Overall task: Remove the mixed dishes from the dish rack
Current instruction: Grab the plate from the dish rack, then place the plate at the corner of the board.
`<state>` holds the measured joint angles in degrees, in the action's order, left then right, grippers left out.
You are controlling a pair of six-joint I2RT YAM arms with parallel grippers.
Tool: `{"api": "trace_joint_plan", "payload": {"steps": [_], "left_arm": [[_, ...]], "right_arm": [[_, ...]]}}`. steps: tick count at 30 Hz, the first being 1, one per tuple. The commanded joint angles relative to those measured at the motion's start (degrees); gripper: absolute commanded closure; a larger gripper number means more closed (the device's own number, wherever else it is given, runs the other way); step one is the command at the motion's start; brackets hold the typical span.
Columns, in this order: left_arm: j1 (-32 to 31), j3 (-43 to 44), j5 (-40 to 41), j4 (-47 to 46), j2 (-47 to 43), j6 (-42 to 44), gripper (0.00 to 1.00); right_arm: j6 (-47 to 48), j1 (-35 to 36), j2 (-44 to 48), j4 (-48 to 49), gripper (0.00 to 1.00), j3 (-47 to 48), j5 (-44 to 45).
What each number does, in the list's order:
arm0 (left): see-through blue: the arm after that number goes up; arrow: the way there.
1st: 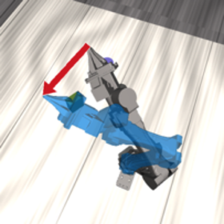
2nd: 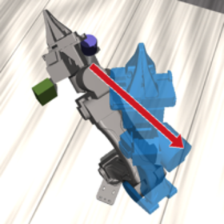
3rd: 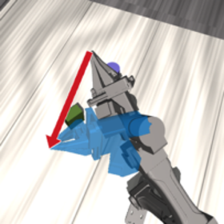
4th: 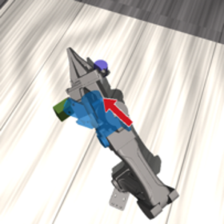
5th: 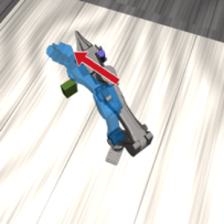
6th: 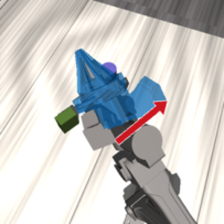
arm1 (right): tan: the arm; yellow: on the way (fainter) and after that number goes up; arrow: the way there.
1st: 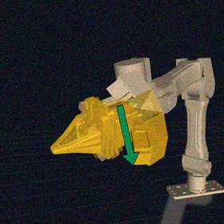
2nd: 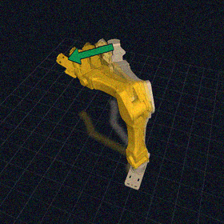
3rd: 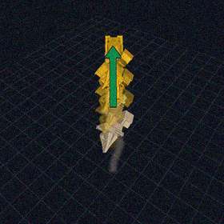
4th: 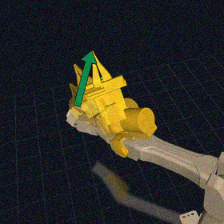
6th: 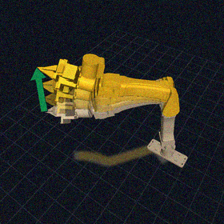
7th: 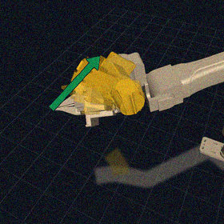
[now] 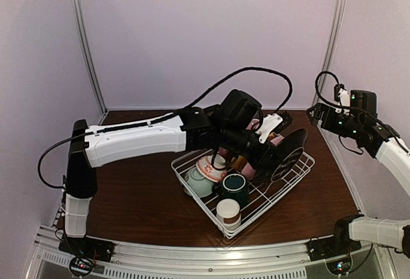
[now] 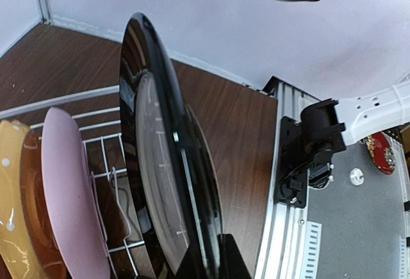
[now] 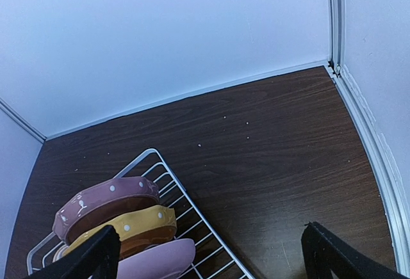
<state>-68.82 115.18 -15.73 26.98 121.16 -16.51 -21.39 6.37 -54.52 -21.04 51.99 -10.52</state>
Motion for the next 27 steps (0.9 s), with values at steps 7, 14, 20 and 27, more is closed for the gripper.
{"api": "trace_joint_plan", "payload": {"steps": [7, 14, 20, 27], "left_arm": [[0.52, 0.5, -13.74, -17.9, -10.5, -5.17, 1.0], [1.51, -2.15, -13.82, -18.68, -16.59, -4.91, 1.0], [4.83, -6.32, -12.05, -17.85, -23.68, -3.7, 1.0], [11.21, -10.37, 4.67, -9.89, -31.98, 2.82, 1.0]], "right_arm": [[-0.43, -1.02, 1.89, -2.66, 0.0, 2.5, 1.72], [-0.63, -2.38, 3.55, -4.03, 0.0, 4.57, 2.81], [-0.93, -2.86, 3.66, -4.08, 0.0, 5.88, 0.99], [-0.81, -2.85, 2.63, -3.27, 0.0, 5.34, -0.84]]}}
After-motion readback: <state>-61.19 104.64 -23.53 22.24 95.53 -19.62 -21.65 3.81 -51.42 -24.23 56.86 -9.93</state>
